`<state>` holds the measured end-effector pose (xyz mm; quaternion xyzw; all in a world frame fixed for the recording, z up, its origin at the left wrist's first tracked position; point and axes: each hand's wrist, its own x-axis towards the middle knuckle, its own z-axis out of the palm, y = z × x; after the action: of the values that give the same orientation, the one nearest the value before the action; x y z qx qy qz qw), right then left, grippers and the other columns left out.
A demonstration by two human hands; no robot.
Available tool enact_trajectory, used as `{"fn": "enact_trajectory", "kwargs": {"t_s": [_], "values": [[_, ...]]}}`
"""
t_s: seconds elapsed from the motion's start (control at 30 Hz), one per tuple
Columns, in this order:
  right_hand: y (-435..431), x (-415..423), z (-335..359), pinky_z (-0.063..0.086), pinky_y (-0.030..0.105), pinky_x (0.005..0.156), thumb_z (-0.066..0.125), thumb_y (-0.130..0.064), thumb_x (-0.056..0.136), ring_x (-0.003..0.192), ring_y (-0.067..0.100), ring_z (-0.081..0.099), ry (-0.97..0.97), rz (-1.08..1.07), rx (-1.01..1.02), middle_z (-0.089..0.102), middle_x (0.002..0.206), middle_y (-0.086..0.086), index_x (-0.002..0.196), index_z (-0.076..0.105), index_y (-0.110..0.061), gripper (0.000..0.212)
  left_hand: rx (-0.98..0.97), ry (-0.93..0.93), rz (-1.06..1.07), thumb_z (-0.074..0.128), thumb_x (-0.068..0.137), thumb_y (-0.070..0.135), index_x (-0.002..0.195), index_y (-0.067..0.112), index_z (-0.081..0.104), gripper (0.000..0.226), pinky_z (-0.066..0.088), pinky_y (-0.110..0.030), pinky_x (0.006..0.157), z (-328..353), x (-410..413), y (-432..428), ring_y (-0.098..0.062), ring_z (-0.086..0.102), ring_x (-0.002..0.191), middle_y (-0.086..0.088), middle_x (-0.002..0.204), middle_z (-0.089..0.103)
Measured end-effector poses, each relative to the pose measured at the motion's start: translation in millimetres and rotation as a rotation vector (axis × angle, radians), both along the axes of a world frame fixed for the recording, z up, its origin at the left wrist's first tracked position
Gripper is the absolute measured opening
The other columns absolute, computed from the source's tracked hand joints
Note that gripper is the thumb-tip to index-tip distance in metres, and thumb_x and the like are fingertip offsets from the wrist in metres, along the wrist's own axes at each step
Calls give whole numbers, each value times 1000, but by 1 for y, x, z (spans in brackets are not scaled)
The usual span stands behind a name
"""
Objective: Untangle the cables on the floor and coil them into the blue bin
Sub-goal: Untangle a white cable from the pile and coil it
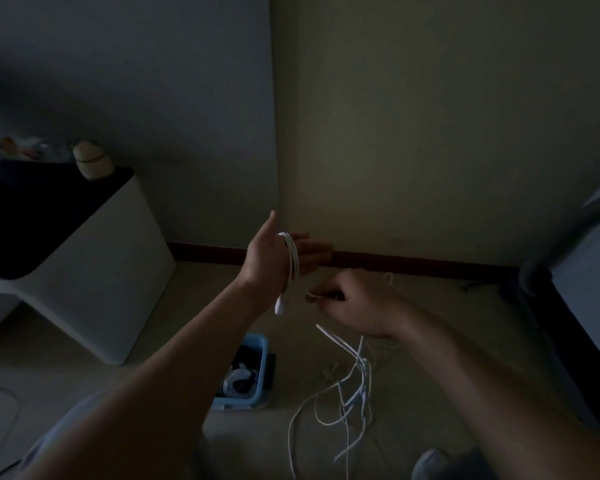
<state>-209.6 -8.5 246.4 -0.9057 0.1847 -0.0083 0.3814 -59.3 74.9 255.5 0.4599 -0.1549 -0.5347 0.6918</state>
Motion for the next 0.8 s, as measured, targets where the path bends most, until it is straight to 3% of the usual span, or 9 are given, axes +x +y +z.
{"fn": "enact_trajectory", "kwargs": {"t_s": [0.07, 0.13, 0.27, 0.4, 0.53, 0.6, 0.67, 0.73, 0.8], "values": [[-2, -1, -1, 56, 41, 82, 59, -25, 92, 90, 13, 70, -39, 0, -9, 76, 95, -3, 97, 76, -18, 19, 60, -52, -83, 17, 99, 61, 132, -12, 43, 83, 42, -47, 102, -1, -6, -3, -40, 65, 103, -34, 114, 64], [-4, -2, 1, 55, 31, 86, 64, -24, 91, 98, 5, 68, -93, -4, -16, 75, 104, -9, 102, 77, -25, 16, 124, -77, -149, 16, 100, 59, 118, -12, 51, 81, 48, -39, 84, -1, -15, -5, -32, 68, 83, -26, 95, 69], [-12, -7, 7, 52, 18, 66, 79, -25, 83, 75, -3, 69, -202, -124, -10, 75, 80, -10, 88, 76, -27, 6, 188, -242, -358, 11, 94, 66, 88, 2, 66, 85, 41, -35, 65, -6, -27, -1, -26, 60, 61, -16, 75, 65], [-14, -12, 13, 41, 17, 55, 83, -40, 74, 67, -4, 63, -239, -226, -177, 68, 71, -13, 76, 65, -29, 21, 150, -397, -548, 4, 91, 70, 115, -7, 61, 99, 41, -29, 47, -8, -26, 4, -25, 53, 48, -38, 99, 64], [-17, -13, 18, 36, 26, 47, 80, -60, 68, 55, 4, 54, -215, -290, -392, 58, 60, -9, 68, 49, -26, 46, 121, -354, -599, 12, 80, 76, 90, -3, 57, 91, 21, -28, 40, -3, -23, 4, -20, 35, 41, -20, 70, 67], [-21, -14, 16, 37, 28, 46, 81, -63, 63, 48, 7, 50, -234, -329, -329, 56, 55, -5, 65, 47, -23, 53, 100, -305, -614, 12, 79, 76, 81, 1, 54, 86, 18, -27, 40, -3, -21, 3, -13, 33, 34, -15, 59, 62], [-26, -13, 12, 40, 27, 47, 85, -54, 64, 47, 4, 50, -265, -329, -179, 60, 54, -5, 65, 47, -21, 50, 98, -297, -621, 12, 82, 75, 79, 2, 63, 89, 20, -25, 38, -3, -20, 2, -11, 30, 32, -13, 55, 55], [-33, -12, 8, 43, 25, 54, 86, -33, 73, 54, 2, 53, -335, -280, -54, 61, 59, -8, 69, 53, -21, 35, 106, -308, -636, 14, 83, 75, 99, -3, 65, 95, 22, -25, 39, -4, -20, 4, -12, 28, 34, -10, 53, 49], [-43, -13, 5, 49, 28, 65, 81, -15, 81, 67, 6, 60, -399, -230, 65, 65, 71, -7, 79, 62, -21, 19, 94, -300, -661, 19, 84, 75, 104, -5, 63, 93, 22, -25, 39, -5, -19, 5, -11, 28, 34, -7, 51, 46]]}}
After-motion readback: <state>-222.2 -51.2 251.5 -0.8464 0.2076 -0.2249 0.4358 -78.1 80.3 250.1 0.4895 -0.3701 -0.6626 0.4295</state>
